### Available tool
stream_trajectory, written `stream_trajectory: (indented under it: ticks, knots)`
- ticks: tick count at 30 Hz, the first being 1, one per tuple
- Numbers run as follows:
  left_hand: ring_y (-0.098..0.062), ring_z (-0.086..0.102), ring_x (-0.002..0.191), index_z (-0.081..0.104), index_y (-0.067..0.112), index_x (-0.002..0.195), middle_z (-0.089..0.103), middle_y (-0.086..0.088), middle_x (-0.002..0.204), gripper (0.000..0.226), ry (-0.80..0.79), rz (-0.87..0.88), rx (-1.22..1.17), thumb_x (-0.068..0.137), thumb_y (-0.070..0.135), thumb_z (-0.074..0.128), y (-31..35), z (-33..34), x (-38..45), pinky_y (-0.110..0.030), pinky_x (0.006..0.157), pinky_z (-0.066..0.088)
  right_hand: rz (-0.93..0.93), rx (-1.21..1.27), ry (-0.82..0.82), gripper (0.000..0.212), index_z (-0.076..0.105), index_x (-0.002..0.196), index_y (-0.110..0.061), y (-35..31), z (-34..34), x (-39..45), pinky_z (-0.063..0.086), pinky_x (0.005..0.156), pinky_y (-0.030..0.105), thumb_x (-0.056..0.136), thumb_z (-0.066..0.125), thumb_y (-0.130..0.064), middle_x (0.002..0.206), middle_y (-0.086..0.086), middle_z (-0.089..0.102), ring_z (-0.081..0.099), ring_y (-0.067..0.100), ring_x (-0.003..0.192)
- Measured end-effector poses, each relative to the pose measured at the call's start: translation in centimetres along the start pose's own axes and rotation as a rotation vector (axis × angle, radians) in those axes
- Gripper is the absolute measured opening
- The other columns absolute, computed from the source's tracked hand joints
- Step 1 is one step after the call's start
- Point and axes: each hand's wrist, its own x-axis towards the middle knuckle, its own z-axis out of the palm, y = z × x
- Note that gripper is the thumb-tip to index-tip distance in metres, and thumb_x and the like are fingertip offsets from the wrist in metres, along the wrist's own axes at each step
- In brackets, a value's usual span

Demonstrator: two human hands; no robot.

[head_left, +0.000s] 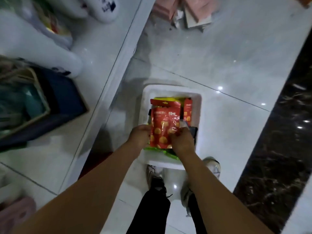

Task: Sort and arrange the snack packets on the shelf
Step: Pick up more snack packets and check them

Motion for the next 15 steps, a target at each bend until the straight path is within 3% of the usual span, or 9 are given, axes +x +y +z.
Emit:
stream_trajectory:
  ticks: [3,6,7,9,10,12,15]
  knots:
    - [-0.012,0.058,0.062,0.061,0.014,0.110,0.058,-0.003,0.080,0.025,0.040,0.056,0.075,0.097,-0.001,0.047,0.0,-0.8,3.0,-0.015,0.041,0.047,-0.003,0.073,-0.026,0.031,0.060,0.122,-0.020,0.7,0.8,2.6,0.046,0.063,0.020,0.093,0.057,-0.014,0.100,0.000,0.069,0.066,0.018,0.086]
    - [-0.001,0.059,0.045,0.054,0.002,0.131,0.055,-0.005,0.081,0.036,0.086,0.125,0.250,0.099,-0.005,0.039,-1.4,-2.8,4.1,-0.013,0.041,0.043,0.020,-0.019,-0.074,0.034,0.056,0.129,-0.018,1.7,0.6,2.8,0.043,0.070,0.026,0.096,0.050,-0.016,0.102,0.004,0.065,0.059,0.023,0.084]
    - [-0.002,0.063,0.050,0.051,0.000,0.133,0.058,-0.009,0.085,0.037,0.092,0.160,0.342,0.099,-0.005,0.038,-1.8,-3.0,3.9,-0.013,0.045,0.046,0.025,-0.063,-0.077,0.036,0.053,0.132,-0.019,1.8,0.3,2.3,0.044,0.073,0.030,0.097,0.048,-0.017,0.105,0.003,0.064,0.060,0.026,0.089]
    - [-0.017,0.070,0.090,0.055,0.004,0.132,0.064,-0.016,0.110,0.036,0.100,0.217,0.546,0.099,0.000,0.040,-2.7,-2.7,2.3,-0.023,0.072,0.053,-0.033,-0.085,-0.078,0.042,0.050,0.137,-0.027,1.9,-0.6,0.9,0.049,0.082,0.034,0.097,0.045,-0.016,0.111,-0.002,0.065,0.062,0.026,0.100]
    - [-0.025,0.064,0.106,0.059,0.008,0.130,0.062,-0.014,0.123,0.036,0.108,0.263,0.655,0.099,0.004,0.041,-3.0,-2.2,1.1,-0.026,0.084,0.050,-0.051,-0.107,-0.074,0.042,0.049,0.137,-0.028,1.8,-1.3,-0.1,0.049,0.085,0.033,0.097,0.045,-0.017,0.113,-0.003,0.064,0.062,0.025,0.103]
    - [-0.027,0.057,0.116,0.059,0.014,0.131,0.058,-0.011,0.133,0.037,0.080,0.349,0.800,0.099,0.007,0.042,-3.3,-0.9,-2.3,-0.025,0.090,0.044,-0.055,-0.241,-0.098,0.038,0.051,0.133,-0.022,1.6,-2.9,-2.7,0.048,0.084,0.031,0.095,0.047,-0.021,0.116,0.002,0.062,0.061,0.027,0.103]
    - [-0.027,0.056,0.116,0.056,0.012,0.133,0.059,-0.014,0.131,0.037,0.035,0.451,0.940,0.100,0.008,0.040,-2.7,1.1,-7.7,-0.027,0.093,0.042,-0.119,-0.437,-0.121,0.043,0.053,0.129,-0.020,1.1,-6.1,-6.7,0.053,0.086,0.043,0.087,0.047,-0.026,0.122,0.010,0.061,0.060,0.032,0.105]
